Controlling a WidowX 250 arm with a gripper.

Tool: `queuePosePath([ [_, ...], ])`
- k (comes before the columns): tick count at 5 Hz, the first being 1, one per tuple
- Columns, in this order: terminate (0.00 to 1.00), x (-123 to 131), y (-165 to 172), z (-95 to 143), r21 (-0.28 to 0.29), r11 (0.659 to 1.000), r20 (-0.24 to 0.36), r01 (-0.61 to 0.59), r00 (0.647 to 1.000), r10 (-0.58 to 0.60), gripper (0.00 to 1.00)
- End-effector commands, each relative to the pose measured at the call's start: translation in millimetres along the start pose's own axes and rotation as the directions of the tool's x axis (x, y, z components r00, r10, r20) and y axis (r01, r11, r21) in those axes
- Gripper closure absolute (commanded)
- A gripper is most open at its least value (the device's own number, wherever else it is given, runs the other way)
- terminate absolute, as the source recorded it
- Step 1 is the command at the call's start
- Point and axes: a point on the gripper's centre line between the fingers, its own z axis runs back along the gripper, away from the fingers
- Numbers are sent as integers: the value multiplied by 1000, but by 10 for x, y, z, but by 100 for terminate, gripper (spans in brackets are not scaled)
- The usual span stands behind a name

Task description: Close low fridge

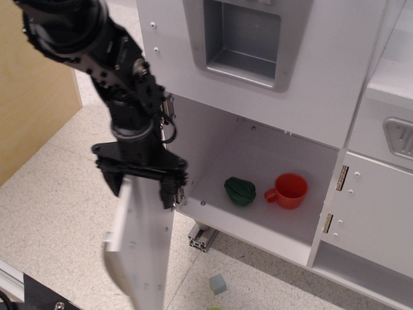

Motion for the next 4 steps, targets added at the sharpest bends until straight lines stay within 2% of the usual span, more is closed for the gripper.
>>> queuePosePath([
  [1, 0, 178, -287, 112, -26, 999, 51, -36, 998, 37, 0],
  [2, 0, 195, -367, 238, -50, 998, 61, -43, 997, 46, 0],
  [4, 0, 51, -350, 822, -160, 987, 78, 28, 997, -16, 0],
])
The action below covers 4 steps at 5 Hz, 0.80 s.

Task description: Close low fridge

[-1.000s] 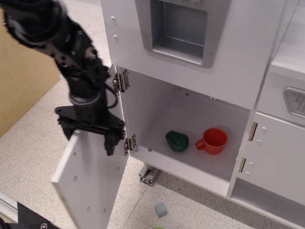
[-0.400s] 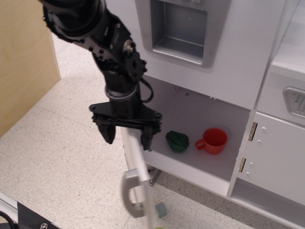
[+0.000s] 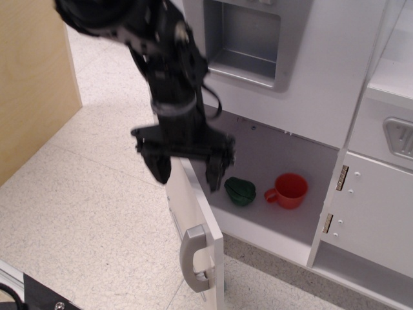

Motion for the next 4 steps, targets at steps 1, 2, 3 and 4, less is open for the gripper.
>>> queuePosePath([
  [1, 0, -180, 234, 432, -38, 996, 37, 85, 996, -84, 0],
  [2, 0, -321, 600, 207, 16, 989, 39, 147, 988, -147, 0],
  [3, 0, -286, 866, -67, 73, 985, 44, 156, 986, -160, 0],
  [4, 0, -189, 999, -424, 122, 980, 51, 154, 986, -161, 0],
])
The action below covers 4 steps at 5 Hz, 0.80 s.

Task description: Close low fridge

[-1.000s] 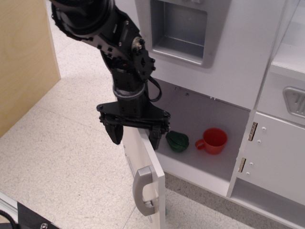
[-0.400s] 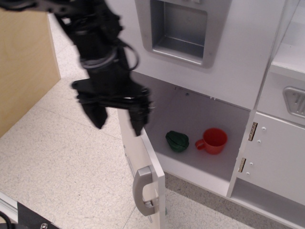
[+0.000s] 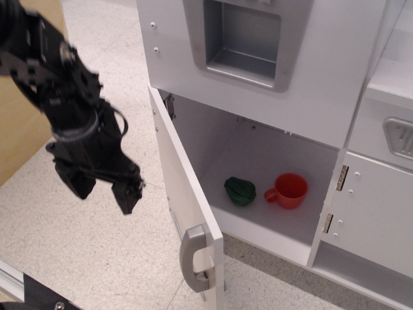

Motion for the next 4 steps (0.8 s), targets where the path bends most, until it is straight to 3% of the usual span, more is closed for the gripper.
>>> queuePosePath([
  [1, 0, 209, 70, -493, 43, 999, 51, -13, 999, 11, 0],
  [2, 0, 327, -145, -668, 24, 999, 43, -31, 999, 30, 0],
  [4, 0, 571, -586, -800, -12, 995, 19, -99, 995, 99, 0],
])
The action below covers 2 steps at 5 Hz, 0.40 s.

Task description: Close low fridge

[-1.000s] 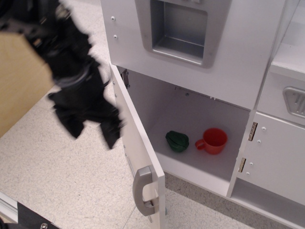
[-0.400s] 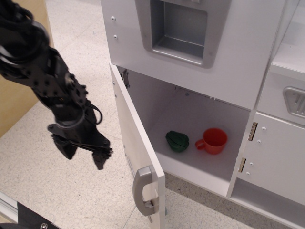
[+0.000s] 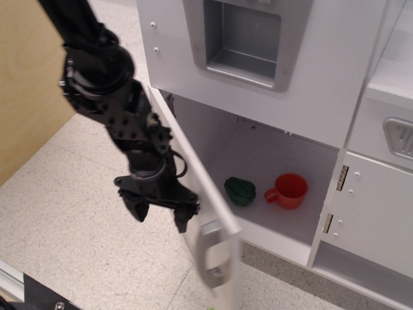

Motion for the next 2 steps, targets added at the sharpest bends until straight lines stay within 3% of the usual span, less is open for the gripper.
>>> queuePosePath([
  [1, 0, 282, -314, 9, -9, 998, 24, -55, 998, 56, 0],
  [2, 0, 438, -448, -14, -26, 995, 34, -93, 995, 94, 0],
])
